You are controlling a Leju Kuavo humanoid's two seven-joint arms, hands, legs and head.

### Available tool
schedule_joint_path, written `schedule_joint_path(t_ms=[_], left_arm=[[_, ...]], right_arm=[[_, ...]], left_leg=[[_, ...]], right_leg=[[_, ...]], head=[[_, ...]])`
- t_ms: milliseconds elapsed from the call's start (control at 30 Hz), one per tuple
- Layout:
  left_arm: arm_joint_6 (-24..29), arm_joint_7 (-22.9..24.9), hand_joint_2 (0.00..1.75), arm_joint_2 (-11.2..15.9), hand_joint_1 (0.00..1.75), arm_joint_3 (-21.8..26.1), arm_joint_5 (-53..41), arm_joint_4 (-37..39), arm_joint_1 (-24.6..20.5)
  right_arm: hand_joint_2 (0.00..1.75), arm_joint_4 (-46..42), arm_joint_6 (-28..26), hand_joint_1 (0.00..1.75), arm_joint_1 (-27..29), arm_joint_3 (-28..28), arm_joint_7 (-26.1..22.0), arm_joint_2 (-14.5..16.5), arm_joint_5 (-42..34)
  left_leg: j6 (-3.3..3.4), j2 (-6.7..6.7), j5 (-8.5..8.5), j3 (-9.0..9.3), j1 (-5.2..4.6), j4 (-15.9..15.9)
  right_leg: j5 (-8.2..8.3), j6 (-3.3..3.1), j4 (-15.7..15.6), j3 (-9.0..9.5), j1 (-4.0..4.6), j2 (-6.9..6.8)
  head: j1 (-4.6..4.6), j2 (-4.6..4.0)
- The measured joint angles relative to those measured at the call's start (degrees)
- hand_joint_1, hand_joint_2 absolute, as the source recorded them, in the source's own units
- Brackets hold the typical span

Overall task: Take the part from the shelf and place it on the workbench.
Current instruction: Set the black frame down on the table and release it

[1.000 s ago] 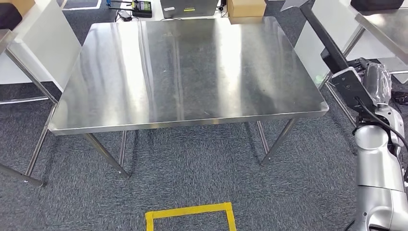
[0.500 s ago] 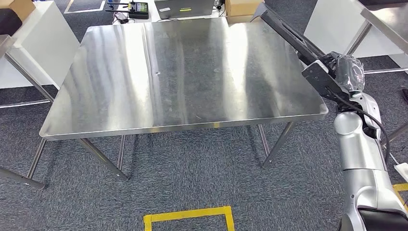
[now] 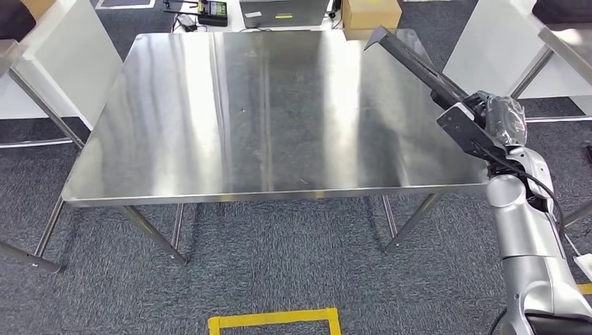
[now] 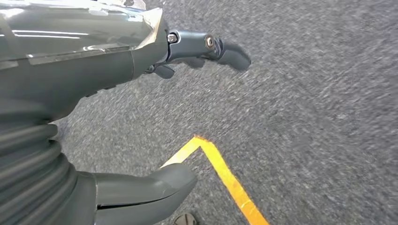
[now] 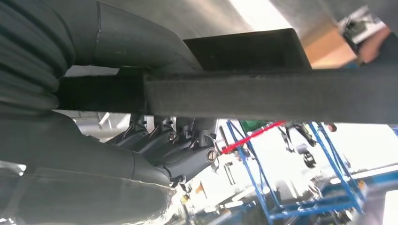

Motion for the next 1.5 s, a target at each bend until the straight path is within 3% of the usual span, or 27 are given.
schedule_joint_path(t_ms=[67,133,167,267,333,400,467,500,567,633,667,700,767,800,833,967,1033,1100,1133,1167,1200,1267,1333,1400,1500], left_arm=[[0.00,-0.01,1.75,-0.11,0.00,-0.01,-0.02,-0.01,-0.02],[0.00,-0.01,1.75,-0.26,0.00,-0.01,-0.02,-0.01,0.01],[-0.01,-0.03,1.75,-0.30,0.00,0.00,-0.03,-0.01,0.03],[-0.08,-0.12,1.75,-0.30,0.00,0.01,-0.21,-0.01,0.06],[-0.15,-0.16,1.75,-0.22,0.00,0.01,-0.44,-0.04,0.06],[-0.19,-0.05,1.75,-0.14,0.00,0.01,-0.59,-0.09,0.05],[-0.25,0.32,1.75,-0.03,0.00,0.01,-0.68,-0.11,0.04],[-0.31,0.51,1.75,0.08,0.00,0.01,-0.75,-0.11,0.01],[-0.52,0.79,1.75,0.30,0.00,-0.01,-0.92,-0.11,-0.06],[-0.66,0.98,1.75,0.42,0.00,-0.02,-1.06,-0.10,-0.10],[-0.66,1.03,1.75,0.44,0.00,-0.01,-1.09,-0.10,-0.10],[-0.66,1.04,1.75,0.47,0.00,-0.01,-1.09,-0.10,-0.11],[-0.65,1.04,1.75,0.62,0.00,0.00,-1.11,-0.10,-0.18],[-0.64,1.04,1.75,0.69,0.00,-0.01,-1.13,-0.10,-0.27],[-0.64,1.04,1.75,0.74,0.00,-0.02,-1.14,-0.10,-0.34],[-0.63,1.07,1.75,0.75,0.00,-0.03,-1.17,-0.10,-0.44],[-0.63,1.07,1.75,0.78,0.00,-0.02,-1.18,-0.10,-0.45],[-0.63,1.07,1.75,0.83,0.00,-0.02,-1.18,-0.09,-0.46],[-0.63,1.07,1.75,0.83,0.00,-0.02,-1.17,-0.09,-0.46],[-0.62,1.09,1.75,0.82,0.00,-0.02,-1.16,-0.08,-0.45],[-0.60,1.14,1.75,0.80,0.00,-0.02,-1.14,-0.08,-0.45],[-0.43,1.36,1.75,0.80,0.00,-0.01,-1.08,-0.08,-0.45],[-0.14,1.66,1.75,0.82,0.00,0.00,-1.02,-0.08,-0.44],[0.07,1.87,1.75,0.84,0.00,0.01,-0.99,-0.07,-0.41],[0.14,1.96,1.75,0.86,0.00,0.01,-0.97,-0.06,-0.41]], right_arm=[[1.75,-0.02,0.02,1.75,0.15,0.02,0.04,-0.26,0.01],[1.75,-0.02,0.05,1.75,0.70,0.06,0.17,-0.35,0.06],[1.75,-0.02,0.06,1.75,1.00,0.08,0.27,-0.40,0.08],[1.75,-0.03,0.07,1.75,1.29,0.08,0.52,-0.66,0.15],[1.75,-0.14,0.09,1.75,1.56,0.05,0.79,-0.88,0.26],[1.75,-0.57,0.17,1.75,2.42,0.01,1.15,-0.98,0.43],[1.75,-1.43,0.40,1.75,3.14,-0.01,1.58,-0.92,0.89],[1.75,-1.79,0.54,1.75,3.26,0.01,1.78,-0.89,1.21],[1.75,-2.13,0.82,1.75,3.25,0.02,2.16,-0.85,1.95],[1.75,-2.12,1.15,1.75,3.23,0.10,2.34,-0.67,2.62],[1.75,-2.10,1.29,1.75,3.23,0.19,2.36,-0.55,2.95],[1.75,-2.07,1.37,1.75,3.19,0.29,2.35,-0.45,3.24],[1.75,-1.97,1.40,1.75,2.89,0.48,2.36,-0.36,3.61],[1.75,-1.92,1.41,1.75,2.60,0.55,2.36,-0.33,3.67],[1.75,-1.88,1.42,1.75,2.31,0.61,2.36,-0.31,3.69],[1.75,-1.85,1.48,1.75,1.87,0.85,2.36,-0.34,3.83],[1.75,-1.78,1.50,1.75,1.75,0.91,2.35,-0.39,3.85],[1.75,-1.56,1.58,1.75,1.65,0.97,2.34,-0.39,3.84],[1.75,-1.43,1.67,1.75,1.67,1.04,2.32,-0.36,3.84],[1.75,-1.28,1.78,1.75,1.66,1.14,2.28,-0.34,3.83],[1.75,-1.17,1.90,1.75,1.62,1.26,2.24,-0.33,3.83],[1.75,-0.96,2.09,1.75,1.28,1.43,2.18,-0.32,3.81],[1.75,-0.76,2.28,1.75,0.69,1.57,2.14,-0.24,3.85],[1.75,-0.52,2.39,1.75,0.32,1.74,2.07,-0.04,3.97],[1.75,-0.33,2.40,1.75,0.03,1.96,2.01,0.18,4.16]], left_leg=[[0.31,-0.26,-0.35,0.60,-0.06,-0.18],[0.38,-0.59,-0.88,1.16,-0.05,-0.16],[0.31,-0.79,-1.21,1.57,-0.02,-0.14],[-0.39,-1.29,-2.52,2.68,-0.09,0.38],[-0.94,-1.53,-3.36,2.76,-0.36,0.91],[-1.24,-1.62,-3.86,2.76,-0.37,1.07],[-1.80,-1.23,-4.85,2.23,-0.20,2.27],[-2.21,-0.93,-5.97,1.22,-0.05,4.38],[-2.98,-0.32,-8.80,-2.63,0.32,11.55],[-3.34,-0.08,-9.94,-6.51,0.70,17.28],[-3.36,-0.01,-9.02,-7.13,0.83,17.30],[-3.28,0.05,-7.15,-6.60,0.91,15.15],[-2.87,0.16,-2.96,-3.39,0.90,7.50],[-2.66,0.17,-1.84,-1.97,0.81,4.41],[-2.46,0.14,-1.48,-1.14,0.68,2.61],[-1.14,-0.13,-1.58,0.08,0.41,1.16],[-0.44,-0.20,-1.38,0.82,0.48,0.58],[-0.01,-0.29,-1.61,1.09,0.21,0.54],[0.13,-0.36,-1.76,1.23,0.08,0.55],[0.21,-0.46,-1.93,1.40,-0.01,0.57],[0.21,-0.58,-2.13,1.67,-0.08,0.59],[-0.01,-0.80,-2.61,2.24,-0.19,0.62],[-0.44,-0.95,-3.06,2.45,-0.45,0.73],[-0.81,-0.99,-3.34,2.42,-0.56,0.78],[-1.76,-0.76,-4.70,1.61,-0.30,2.50]], right_leg=[[-2.25,-0.29,7.79,-4.54,-0.01,0.31],[-2.69,0.16,12.78,-8.41,-0.05,0.44],[-1.51,0.74,12.07,-8.82,-0.15,0.44],[4.88,2.57,0.83,-5.03,-0.57,0.43],[6.69,2.06,-3.39,-3.30,-0.61,0.49],[6.63,0.88,-3.76,-3.03,-0.69,0.54],[6.38,0.11,-3.81,-2.72,-0.98,0.53],[6.22,-0.33,-3.84,-2.48,-1.17,0.51],[5.84,-1.05,-3.85,-2.05,-1.10,0.46],[5.54,-1.38,-3.85,-1.75,-1.03,0.43],[5.38,-1.40,-3.85,-1.57,-1.03,0.44],[5.20,-1.35,-3.85,-1.32,-1.05,0.46],[4.77,-0.95,-3.84,-0.77,-0.98,0.51],[4.56,-0.67,-3.84,-0.63,-0.84,0.54],[4.40,-0.37,-3.88,-0.56,-0.70,0.55],[3.81,0.89,-3.78,-0.53,-0.67,0.41],[1.88,0.63,0.66,-2.75,-0.62,0.39],[-0.62,0.18,8.29,-6.87,-0.51,0.46],[-1.14,0.23,10.97,-8.56,-0.46,0.49],[-0.80,0.49,11.65,-9.32,-0.43,0.50],[0.47,0.90,9.92,-8.87,-0.43,0.50],[4.09,1.55,2.10,-5.59,-0.39,0.49],[6.20,1.28,-3.52,-2.87,-0.07,0.49],[6.37,0.58,-4.46,-2.27,0.21,0.51],[6.20,-0.42,-4.72,-1.80,-0.52,0.47]], head=[[0.04,-0.01],[0.07,-0.01],[0.06,-0.01],[0.10,-0.01],[0.05,-0.01],[-0.04,-0.01],[-0.14,-0.01],[-0.21,-0.01],[-0.36,-0.01],[-0.36,-0.01],[-0.36,-0.01],[-0.36,-0.01],[-0.35,-0.01],[-0.33,0.00],[-0.31,0.00],[-0.26,-0.01],[-0.15,-0.01],[-0.08,-0.01],[-0.08,-0.01],[-0.08,-0.01],[-0.08,-0.01],[-0.06,-0.01],[-0.07,-0.01],[-0.09,-0.01],[-0.16,-0.01]])
